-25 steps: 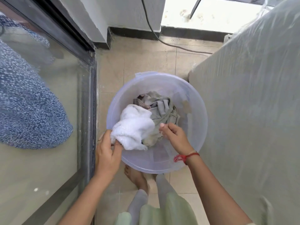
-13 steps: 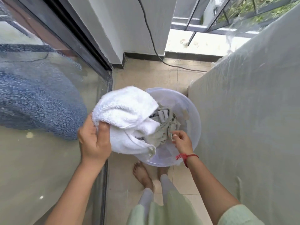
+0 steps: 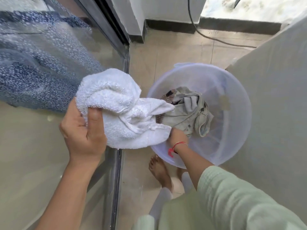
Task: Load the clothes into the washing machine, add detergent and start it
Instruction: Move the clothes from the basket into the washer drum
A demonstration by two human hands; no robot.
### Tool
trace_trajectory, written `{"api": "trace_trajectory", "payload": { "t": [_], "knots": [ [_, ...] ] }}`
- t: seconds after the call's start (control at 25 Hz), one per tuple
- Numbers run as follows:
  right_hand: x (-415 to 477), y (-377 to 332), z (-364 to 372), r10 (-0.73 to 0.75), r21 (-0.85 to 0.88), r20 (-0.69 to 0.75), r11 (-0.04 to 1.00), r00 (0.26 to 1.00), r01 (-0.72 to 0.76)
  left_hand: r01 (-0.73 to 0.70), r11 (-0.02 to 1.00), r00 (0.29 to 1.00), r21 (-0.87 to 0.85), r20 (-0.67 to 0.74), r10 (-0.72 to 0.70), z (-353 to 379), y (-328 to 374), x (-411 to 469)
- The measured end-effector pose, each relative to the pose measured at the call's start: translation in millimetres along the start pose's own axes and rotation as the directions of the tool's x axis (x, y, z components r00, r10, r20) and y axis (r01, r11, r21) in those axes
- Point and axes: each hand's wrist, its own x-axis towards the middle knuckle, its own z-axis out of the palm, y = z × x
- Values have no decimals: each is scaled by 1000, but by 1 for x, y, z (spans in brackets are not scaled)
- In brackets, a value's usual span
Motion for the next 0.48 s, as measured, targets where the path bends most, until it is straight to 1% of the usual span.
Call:
{"api": "trace_trajectory", "payload": {
  "t": [0.08, 0.12, 0.16, 0.24, 0.28, 0.36, 0.4, 0.48],
  "knots": [
    [-8, -2, -10, -35, -49, -24, 998, 999, 34, 46, 999, 998, 23, 30, -46, 2, 3, -3],
    [-18, -1, -19, -28, -44, -34, 999, 999, 27, 53, 998, 998, 44, 42, -55, 2, 9, -3],
    [-31, 2, -33, -1, -3, -49, 1000, 999, 1, 48, 996, 997, 70, 54, -52, 0, 19, -2],
    [-63, 10, -66, 67, 191, -53, 980, 996, -55, 44, 993, 994, 113, 91, -55, -6, 43, 5],
    [-83, 12, -88, 65, 299, -44, 953, 997, -49, 43, 990, 992, 131, 115, -58, -11, 56, 11],
    [-123, 11, -132, -10, 503, -32, 864, 999, 25, 27, 987, 987, 159, 153, -52, -21, 80, 21],
    [-152, 6, -162, -63, 592, -44, 802, 997, 77, 21, 988, 986, 152, 162, -46, -31, 98, 27],
    [-210, -8, -217, -146, 755, -87, 636, 985, 161, 4, 994, 985, 113, 171, -23, -54, 133, 37]
  ]
}}
